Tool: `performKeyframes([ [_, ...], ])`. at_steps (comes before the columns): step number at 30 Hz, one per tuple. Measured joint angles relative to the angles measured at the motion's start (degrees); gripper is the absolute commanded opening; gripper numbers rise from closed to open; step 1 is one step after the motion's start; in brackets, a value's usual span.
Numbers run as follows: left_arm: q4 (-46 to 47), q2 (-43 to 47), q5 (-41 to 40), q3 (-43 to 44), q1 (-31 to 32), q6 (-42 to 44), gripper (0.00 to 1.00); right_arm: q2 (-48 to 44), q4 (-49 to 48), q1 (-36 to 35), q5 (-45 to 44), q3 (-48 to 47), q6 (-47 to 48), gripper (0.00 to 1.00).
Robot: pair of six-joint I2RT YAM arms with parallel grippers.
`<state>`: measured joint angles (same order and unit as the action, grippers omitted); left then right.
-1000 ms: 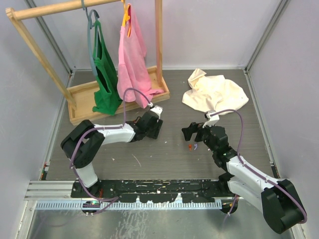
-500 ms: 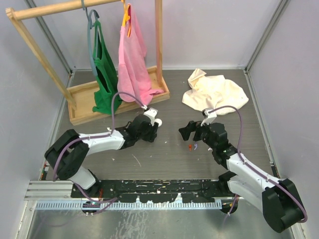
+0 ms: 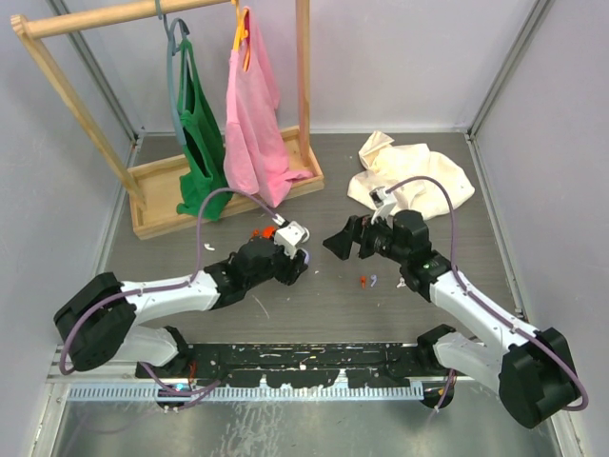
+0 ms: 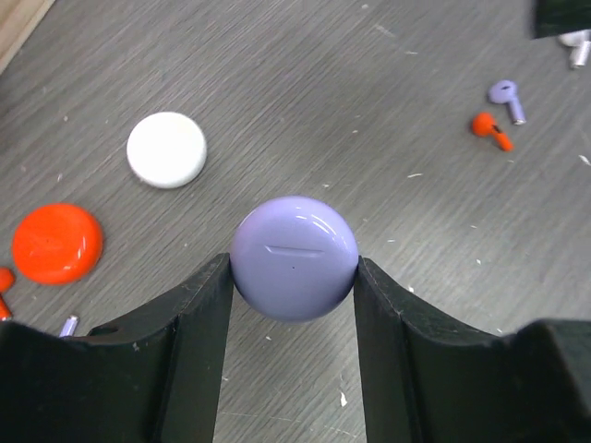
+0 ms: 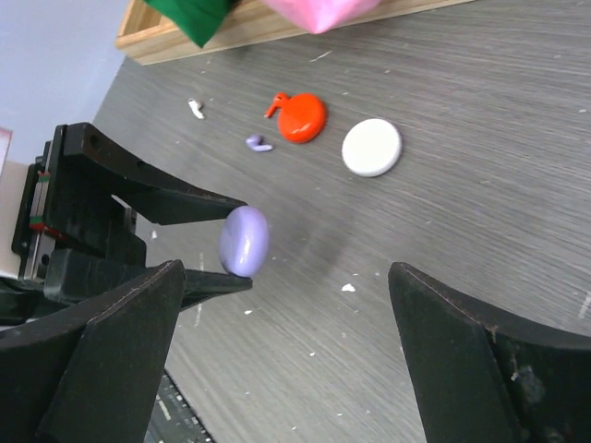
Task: Insert the wireless bluetooth earbuds into the charging case
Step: Pick up the charging case at the center of the board.
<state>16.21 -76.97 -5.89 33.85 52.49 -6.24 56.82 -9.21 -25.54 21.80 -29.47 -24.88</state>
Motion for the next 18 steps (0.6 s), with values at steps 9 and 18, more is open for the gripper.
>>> performKeyframes([
  [9, 6.5, 7.1, 6.1, -3.9, 1.4, 5.6, 0.45, 4.2, 6.9, -3.0, 4.6, -8.3, -1.8, 0.89],
  [18, 7.4, 10.7, 10.4, -4.1, 1.9, 9.4, 0.46, 8.7, 11.0, -7.8, 6.6, -11.3, -2.8, 0.74],
])
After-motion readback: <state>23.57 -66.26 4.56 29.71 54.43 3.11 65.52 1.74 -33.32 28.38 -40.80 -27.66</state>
